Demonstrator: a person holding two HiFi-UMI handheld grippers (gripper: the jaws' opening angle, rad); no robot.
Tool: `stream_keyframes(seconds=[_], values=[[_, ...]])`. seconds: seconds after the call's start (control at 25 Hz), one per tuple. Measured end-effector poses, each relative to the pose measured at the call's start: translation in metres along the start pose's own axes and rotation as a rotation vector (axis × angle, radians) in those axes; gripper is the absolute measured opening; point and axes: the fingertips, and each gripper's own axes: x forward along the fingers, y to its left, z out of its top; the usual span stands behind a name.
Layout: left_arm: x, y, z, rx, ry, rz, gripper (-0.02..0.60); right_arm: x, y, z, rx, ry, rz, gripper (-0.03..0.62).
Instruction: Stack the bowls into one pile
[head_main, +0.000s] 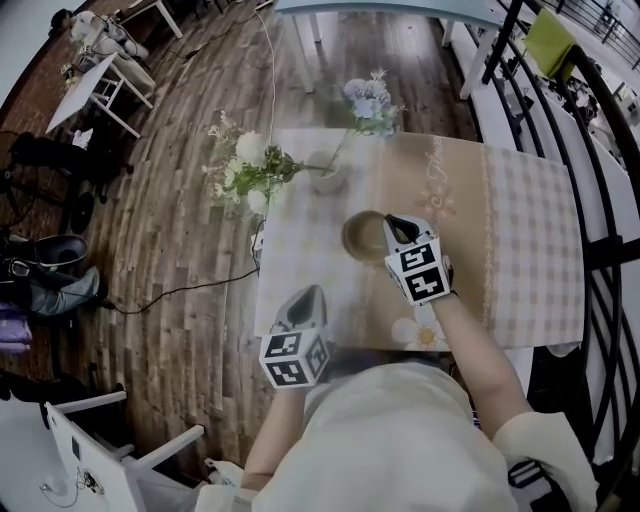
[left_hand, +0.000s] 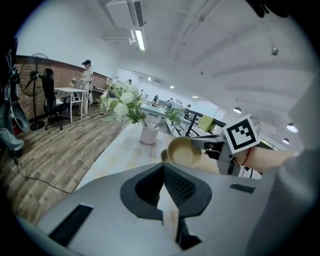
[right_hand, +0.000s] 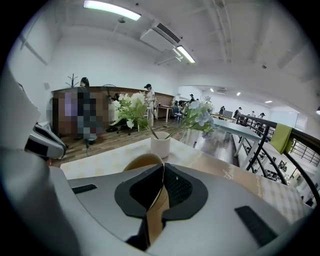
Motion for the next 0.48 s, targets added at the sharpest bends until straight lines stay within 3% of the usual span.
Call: stream_keyframes(seconds=[0.48], values=[[0.010, 0.019, 0.001, 0.007, 0.026, -0.010, 0.005, 0.024, 0.005, -0.006, 0.013, 0.020, -0.009, 0.008]])
